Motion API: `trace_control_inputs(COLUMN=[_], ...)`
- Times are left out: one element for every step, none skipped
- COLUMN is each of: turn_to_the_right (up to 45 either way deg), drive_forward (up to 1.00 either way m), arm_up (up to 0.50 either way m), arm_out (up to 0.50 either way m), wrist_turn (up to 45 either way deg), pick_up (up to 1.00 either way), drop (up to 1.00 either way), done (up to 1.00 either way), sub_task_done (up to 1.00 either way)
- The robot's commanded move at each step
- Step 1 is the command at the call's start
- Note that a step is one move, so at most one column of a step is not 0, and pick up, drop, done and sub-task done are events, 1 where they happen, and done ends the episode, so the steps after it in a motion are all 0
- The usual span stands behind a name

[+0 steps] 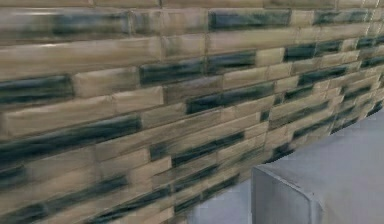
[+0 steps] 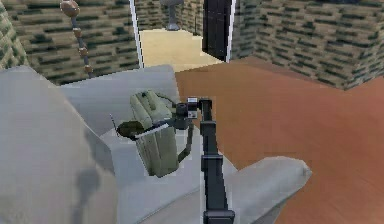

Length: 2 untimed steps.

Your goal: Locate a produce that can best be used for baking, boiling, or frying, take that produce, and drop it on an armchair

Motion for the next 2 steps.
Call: trace_control_inputs(turn_to_the_right=[0.0, 0.0], drive_forward=[0.0, 0.0], arm_up=[0.0, 0.1], arm_out=[0.0, 0.0], wrist_turn=[0.0, 0.0], pick_up=[0.0, 0.0], drop=[1.0, 0.0], done=[0.0, 0.0], sub_task_done=[0.0, 0.0])
